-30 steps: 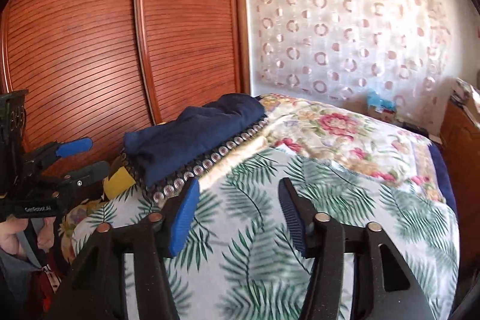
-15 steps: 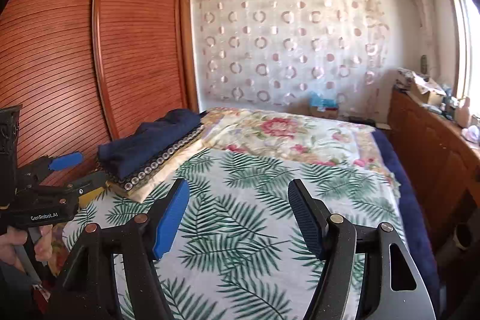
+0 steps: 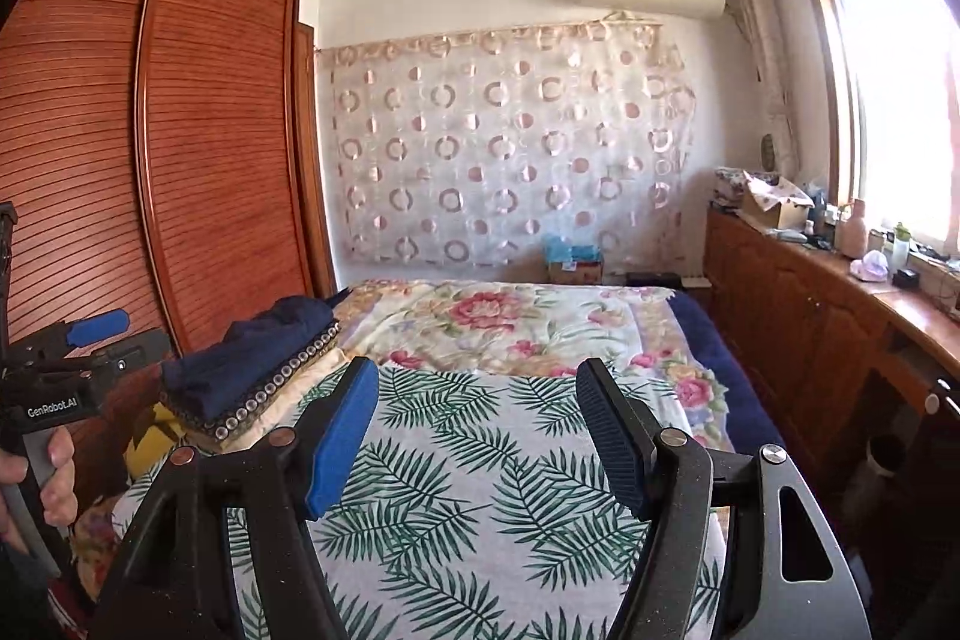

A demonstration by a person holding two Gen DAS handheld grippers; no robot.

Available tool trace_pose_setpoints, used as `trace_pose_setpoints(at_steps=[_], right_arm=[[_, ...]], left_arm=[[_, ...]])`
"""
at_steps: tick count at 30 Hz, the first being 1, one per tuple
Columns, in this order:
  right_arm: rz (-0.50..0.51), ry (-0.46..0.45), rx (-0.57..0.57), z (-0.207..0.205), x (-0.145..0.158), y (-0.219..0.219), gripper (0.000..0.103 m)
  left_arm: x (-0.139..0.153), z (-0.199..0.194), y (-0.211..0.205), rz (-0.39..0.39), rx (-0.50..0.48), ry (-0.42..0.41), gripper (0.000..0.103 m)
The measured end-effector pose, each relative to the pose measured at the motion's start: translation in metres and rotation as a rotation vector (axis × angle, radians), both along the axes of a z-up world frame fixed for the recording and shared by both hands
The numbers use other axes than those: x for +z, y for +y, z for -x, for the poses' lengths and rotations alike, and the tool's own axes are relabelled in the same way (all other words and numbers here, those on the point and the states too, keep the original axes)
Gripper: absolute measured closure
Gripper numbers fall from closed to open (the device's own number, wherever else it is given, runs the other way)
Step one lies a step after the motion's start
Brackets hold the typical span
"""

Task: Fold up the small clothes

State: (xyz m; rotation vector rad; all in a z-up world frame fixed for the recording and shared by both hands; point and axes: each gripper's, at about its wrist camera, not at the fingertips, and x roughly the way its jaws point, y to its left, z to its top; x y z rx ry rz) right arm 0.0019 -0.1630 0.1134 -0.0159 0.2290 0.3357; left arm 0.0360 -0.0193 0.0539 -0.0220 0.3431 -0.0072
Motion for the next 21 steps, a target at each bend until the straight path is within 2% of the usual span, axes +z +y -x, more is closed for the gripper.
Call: trace_pose_setpoints(at_steps=[9, 21], right_arm=[[-0.001, 0.001, -0.013, 0.003, -0.021, 0.007, 0.033], [-0.004, 0.01, -0.014, -0.003, -0.017, -0.001, 0.033]], left_arm=[[-0.002, 0.002, -0.004, -0.004, 0.001, -0.001, 0.013], [-0.002, 0.004, -0.005, -0.008, 0.011, -0.005, 0.013]])
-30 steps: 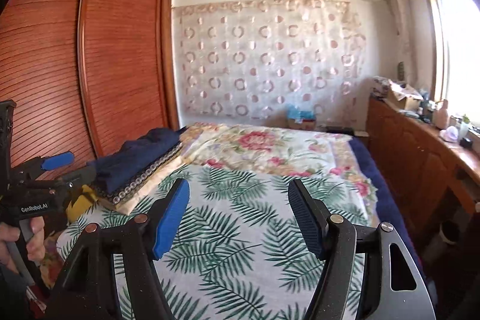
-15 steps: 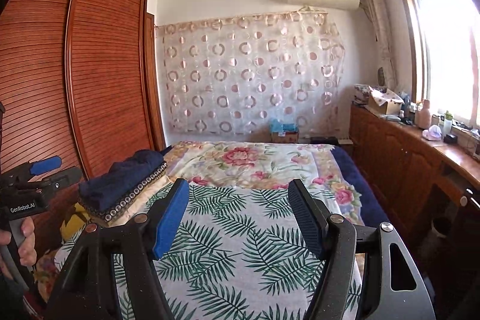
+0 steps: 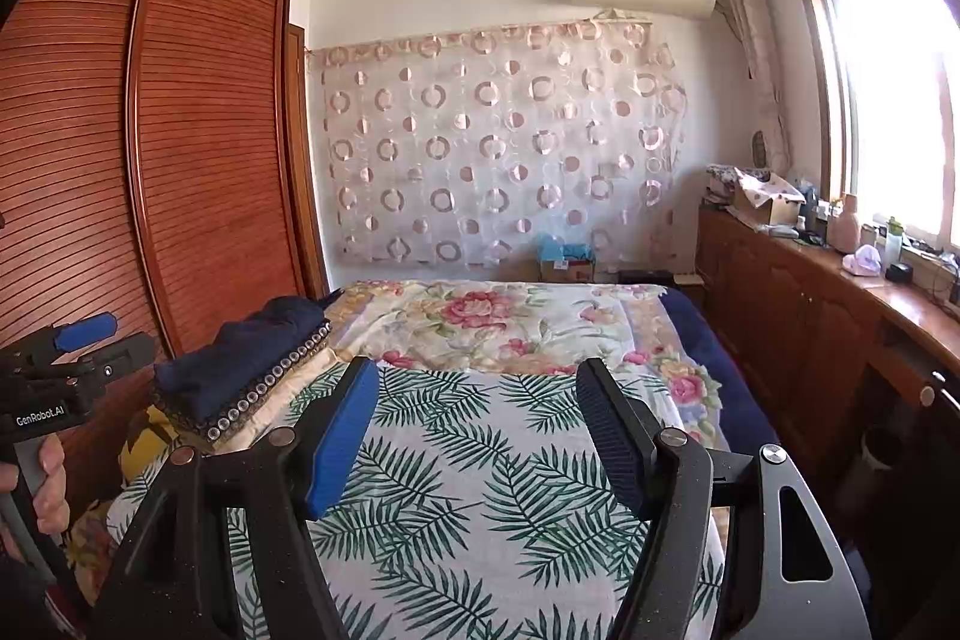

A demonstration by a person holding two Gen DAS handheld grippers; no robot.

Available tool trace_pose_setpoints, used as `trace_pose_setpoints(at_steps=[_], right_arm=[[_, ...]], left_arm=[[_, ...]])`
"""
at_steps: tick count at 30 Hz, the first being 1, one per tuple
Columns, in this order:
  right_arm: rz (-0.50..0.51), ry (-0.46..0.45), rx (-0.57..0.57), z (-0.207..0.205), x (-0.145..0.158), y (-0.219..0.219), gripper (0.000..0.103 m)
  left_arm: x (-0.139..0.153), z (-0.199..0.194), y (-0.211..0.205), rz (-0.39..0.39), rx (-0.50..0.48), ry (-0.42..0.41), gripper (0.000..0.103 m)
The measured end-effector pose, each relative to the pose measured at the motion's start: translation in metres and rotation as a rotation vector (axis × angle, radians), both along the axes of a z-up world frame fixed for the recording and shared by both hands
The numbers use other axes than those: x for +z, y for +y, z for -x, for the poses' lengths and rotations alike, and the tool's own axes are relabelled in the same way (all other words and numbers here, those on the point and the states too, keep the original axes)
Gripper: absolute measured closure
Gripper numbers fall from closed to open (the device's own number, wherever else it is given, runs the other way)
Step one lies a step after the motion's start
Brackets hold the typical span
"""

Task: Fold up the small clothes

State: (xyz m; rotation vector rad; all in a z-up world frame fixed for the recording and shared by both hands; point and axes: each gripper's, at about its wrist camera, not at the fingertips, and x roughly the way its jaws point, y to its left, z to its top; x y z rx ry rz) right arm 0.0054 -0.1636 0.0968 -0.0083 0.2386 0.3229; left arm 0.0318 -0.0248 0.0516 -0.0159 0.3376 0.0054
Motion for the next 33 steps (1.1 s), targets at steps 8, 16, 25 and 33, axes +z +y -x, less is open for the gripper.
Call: trace_pose_setpoints(at_steps=[8, 16, 25, 33], right_arm=[[0.004, -0.001, 0.001, -0.001, 0.001, -0.004, 0.033], [0.007, -0.004, 0.004, -0.003, 0.001, -0.008, 0.033], [0.009, -0.005, 0.01, -0.003, 0.0, -0.011, 0.033], [0.011, -0.003, 0.014, -0.005, 0.0, -0.014, 0.033]], left_arm=[[0.0, 0.0, 0.0, 0.001, -0.002, 0.0, 0.013], [0.0, 0.001, 0.0, 0.003, -0.002, -0.005, 0.013], [0.003, 0.006, 0.001, 0.006, 0.001, -0.012, 0.013], [0.005, 0.007, 0.002, 0.006, 0.001, -0.014, 0.013]])
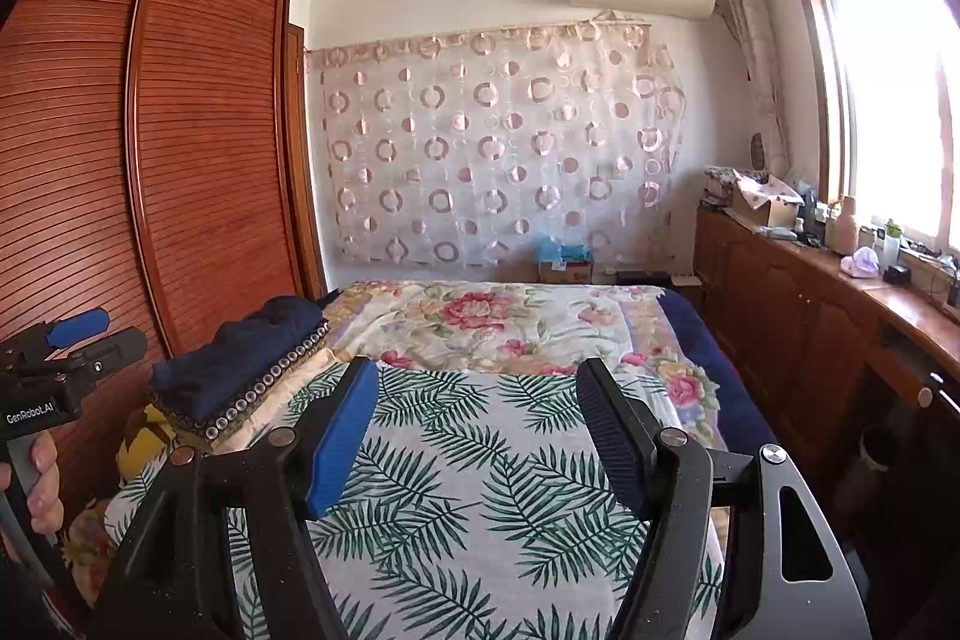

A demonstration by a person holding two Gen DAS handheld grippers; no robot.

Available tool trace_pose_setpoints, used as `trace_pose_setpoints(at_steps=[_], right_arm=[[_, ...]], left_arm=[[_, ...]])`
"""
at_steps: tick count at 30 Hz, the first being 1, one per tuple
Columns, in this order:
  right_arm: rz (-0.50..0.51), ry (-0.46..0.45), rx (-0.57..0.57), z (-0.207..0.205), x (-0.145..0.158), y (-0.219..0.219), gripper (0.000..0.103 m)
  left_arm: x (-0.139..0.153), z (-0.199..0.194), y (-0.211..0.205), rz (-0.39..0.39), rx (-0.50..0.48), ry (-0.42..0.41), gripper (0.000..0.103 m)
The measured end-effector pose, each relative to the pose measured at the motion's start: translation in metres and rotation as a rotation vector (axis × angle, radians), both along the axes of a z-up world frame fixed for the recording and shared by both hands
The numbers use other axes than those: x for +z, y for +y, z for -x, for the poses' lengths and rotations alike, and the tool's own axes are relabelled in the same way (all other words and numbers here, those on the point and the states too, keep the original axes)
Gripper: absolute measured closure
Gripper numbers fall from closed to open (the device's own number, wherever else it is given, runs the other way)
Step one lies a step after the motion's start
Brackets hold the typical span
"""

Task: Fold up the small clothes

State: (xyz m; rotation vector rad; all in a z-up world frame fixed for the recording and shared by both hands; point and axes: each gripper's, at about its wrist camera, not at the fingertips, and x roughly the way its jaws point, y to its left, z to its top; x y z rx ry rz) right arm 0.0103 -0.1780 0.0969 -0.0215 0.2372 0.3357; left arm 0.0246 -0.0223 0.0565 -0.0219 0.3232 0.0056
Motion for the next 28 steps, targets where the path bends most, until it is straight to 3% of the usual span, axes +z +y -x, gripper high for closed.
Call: trace_pose_setpoints(at_steps=[28], right_arm=[[0.0, -0.004, 0.009, -0.0054, 0.0009, -0.008, 0.033]], left_arm=[[-0.0027, 0.0007, -0.0007, -0.002, -0.001, -0.003, 0.013]])
